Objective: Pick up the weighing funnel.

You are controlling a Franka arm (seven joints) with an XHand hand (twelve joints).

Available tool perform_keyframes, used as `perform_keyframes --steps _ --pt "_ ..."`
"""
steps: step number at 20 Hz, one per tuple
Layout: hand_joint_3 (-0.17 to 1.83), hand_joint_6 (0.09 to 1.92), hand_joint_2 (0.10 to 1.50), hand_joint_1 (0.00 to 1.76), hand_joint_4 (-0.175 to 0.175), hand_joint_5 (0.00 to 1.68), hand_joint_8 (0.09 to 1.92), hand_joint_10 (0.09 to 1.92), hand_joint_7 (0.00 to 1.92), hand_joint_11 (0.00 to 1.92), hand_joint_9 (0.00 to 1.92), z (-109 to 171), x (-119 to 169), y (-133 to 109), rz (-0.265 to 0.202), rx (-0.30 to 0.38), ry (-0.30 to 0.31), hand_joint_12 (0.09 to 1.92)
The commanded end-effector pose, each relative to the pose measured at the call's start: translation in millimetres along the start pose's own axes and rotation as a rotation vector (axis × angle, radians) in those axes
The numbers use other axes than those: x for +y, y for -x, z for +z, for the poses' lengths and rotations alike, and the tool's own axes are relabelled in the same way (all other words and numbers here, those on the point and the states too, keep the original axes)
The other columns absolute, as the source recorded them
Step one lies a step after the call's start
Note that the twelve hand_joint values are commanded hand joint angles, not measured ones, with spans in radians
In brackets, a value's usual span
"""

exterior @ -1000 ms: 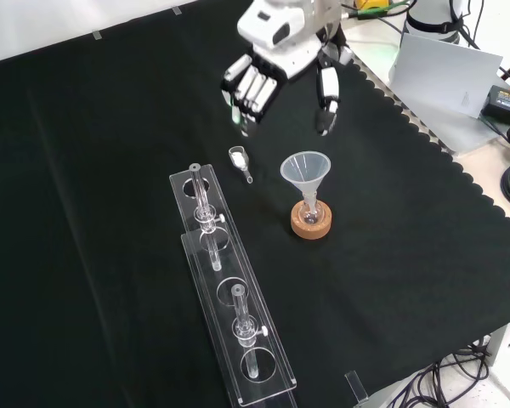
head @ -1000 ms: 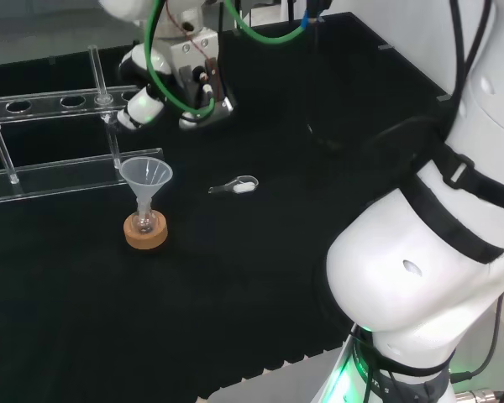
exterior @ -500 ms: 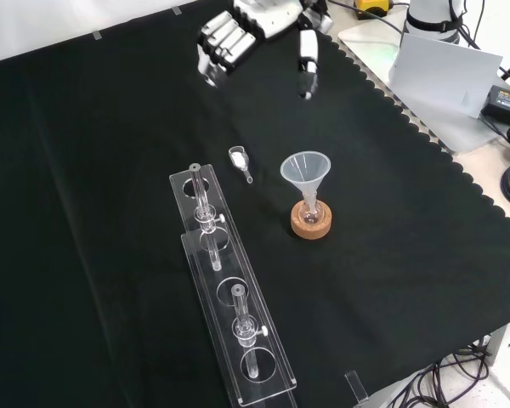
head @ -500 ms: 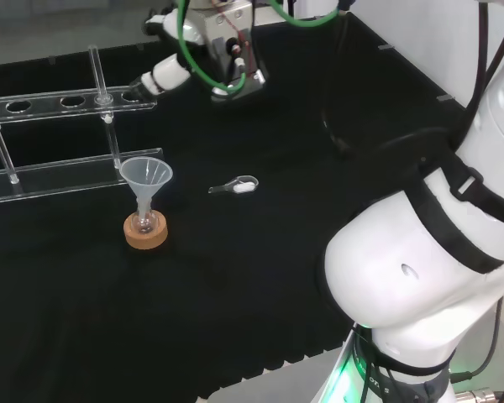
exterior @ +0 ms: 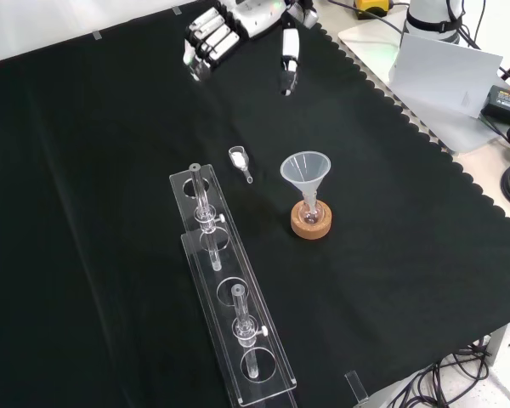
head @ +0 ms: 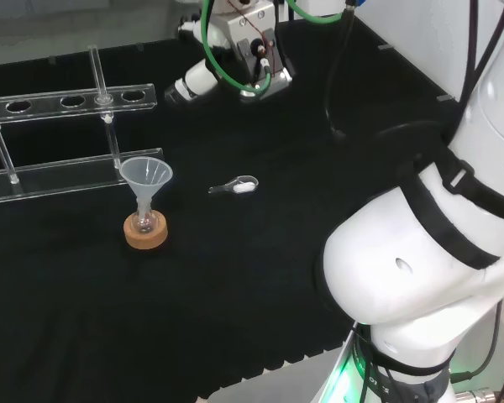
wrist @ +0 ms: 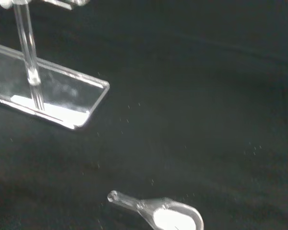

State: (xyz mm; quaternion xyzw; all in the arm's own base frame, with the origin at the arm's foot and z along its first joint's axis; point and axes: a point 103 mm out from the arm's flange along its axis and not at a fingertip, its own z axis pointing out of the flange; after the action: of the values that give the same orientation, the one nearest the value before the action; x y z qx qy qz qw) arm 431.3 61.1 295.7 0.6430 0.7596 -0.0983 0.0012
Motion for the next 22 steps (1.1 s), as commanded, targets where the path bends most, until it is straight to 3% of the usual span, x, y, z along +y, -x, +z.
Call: perform_keyframes --steps 1,12,22 --pt "0.05 0.09 0.67 0.38 -0.012 0.11 0.54 0.77 0.15 0.00 0.02 44 -4 6 0.028 -0.041 -0.075 1.11" --pt "0.05 0.09 0.68 0.41 -0.018 0.11 0.54 0.78 0.17 0.00 0.05 90 -4 29 0.095 -0.009 -0.135 1.12" --pt "0.05 0.09 0.69 0.42 -0.020 0.12 0.55 0.79 0.19 0.00 0.07 129 -8 38 0.113 0.021 -0.178 1.14"
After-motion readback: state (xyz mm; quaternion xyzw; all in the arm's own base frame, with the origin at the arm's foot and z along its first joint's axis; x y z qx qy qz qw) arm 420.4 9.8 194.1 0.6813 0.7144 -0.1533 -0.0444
